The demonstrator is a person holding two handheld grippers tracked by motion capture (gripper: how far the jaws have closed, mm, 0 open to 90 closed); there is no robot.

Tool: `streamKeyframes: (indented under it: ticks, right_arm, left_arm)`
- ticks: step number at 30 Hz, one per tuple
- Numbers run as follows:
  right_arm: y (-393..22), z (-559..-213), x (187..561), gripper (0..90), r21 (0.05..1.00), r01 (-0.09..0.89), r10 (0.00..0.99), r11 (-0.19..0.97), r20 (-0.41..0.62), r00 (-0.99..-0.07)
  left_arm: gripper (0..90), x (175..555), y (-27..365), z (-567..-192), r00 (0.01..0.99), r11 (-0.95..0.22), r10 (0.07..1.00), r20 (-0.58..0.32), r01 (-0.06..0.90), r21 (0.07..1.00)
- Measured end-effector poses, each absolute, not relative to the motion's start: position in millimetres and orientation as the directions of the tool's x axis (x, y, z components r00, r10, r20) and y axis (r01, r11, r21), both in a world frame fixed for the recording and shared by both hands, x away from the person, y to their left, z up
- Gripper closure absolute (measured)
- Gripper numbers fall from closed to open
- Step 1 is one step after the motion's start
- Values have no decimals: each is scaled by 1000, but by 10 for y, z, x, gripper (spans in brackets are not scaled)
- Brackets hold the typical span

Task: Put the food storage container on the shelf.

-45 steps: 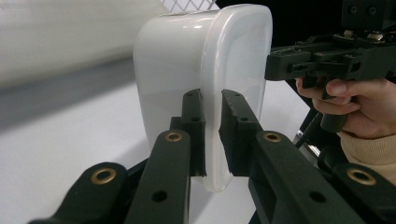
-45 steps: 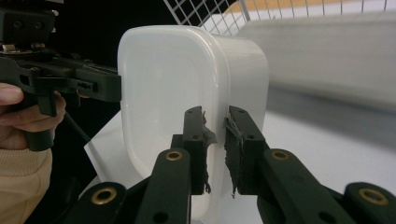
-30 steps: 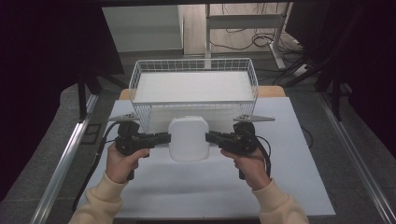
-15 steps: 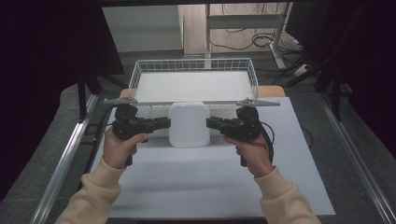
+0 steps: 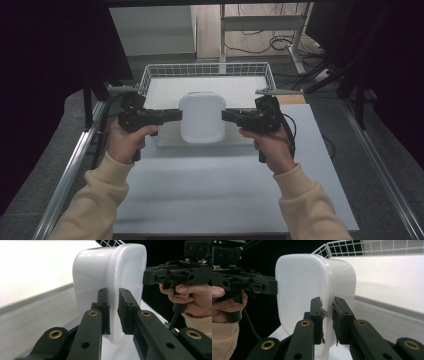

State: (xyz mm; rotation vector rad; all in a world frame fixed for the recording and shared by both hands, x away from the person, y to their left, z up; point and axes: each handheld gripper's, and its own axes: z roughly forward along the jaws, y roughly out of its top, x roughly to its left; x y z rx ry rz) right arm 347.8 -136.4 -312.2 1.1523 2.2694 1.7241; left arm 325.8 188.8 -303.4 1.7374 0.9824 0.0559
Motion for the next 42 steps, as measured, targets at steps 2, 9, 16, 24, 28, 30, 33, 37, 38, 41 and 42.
streamKeyframes:
  ticks: [2,9,16,24,28,30,33,37,38,41,42]
  right_arm:
    - [-1355,-3078,3527,784,853,515,592,88,371,-716]
    - [-1318,-2932,3708,784,856,509,600,94,359,-715]
    - [-1258,-2767,3900,785,849,517,604,107,358,-712]
    - [-1198,-2627,4150,786,835,537,609,122,365,-705]
    - [-1196,-2613,4251,786,820,559,610,125,381,-695]
    - [-1201,-2615,4279,786,814,567,612,126,386,-690]
    - [-1208,-2637,4338,786,801,585,620,126,397,-677]
    - [-1224,-2681,4429,785,780,613,631,125,414,-656]
    - [-1228,-2690,4456,785,774,621,635,124,419,-649]
    - [-1234,-2717,4548,785,750,650,647,127,434,-627]
    - [-1232,-2728,4574,784,746,654,648,127,436,-624]
  left_arm:
    - [813,3305,1890,-2987,657,-75,635,-405,575,815]
    - [812,3491,1918,-2868,655,-75,637,-406,577,813]
    - [811,3701,1984,-2754,652,-62,632,-420,583,810]
    - [811,3943,2037,-2685,636,-50,628,-449,609,792]
    - [811,4029,2034,-2692,626,-44,624,-468,626,778]
    - [811,4074,2034,-2709,623,-44,620,-476,633,773]
    - [811,4144,2020,-2748,613,-41,617,-495,652,757]
    - [811,4263,1998,-2812,597,-38,609,-522,679,733]
    - [811,4299,1991,-2829,591,-36,607,-531,689,724]
    - [810,4406,1979,-2875,573,-38,607,-550,713,701]
    - [810,4453,1973,-2894,567,-37,609,-555,719,694]
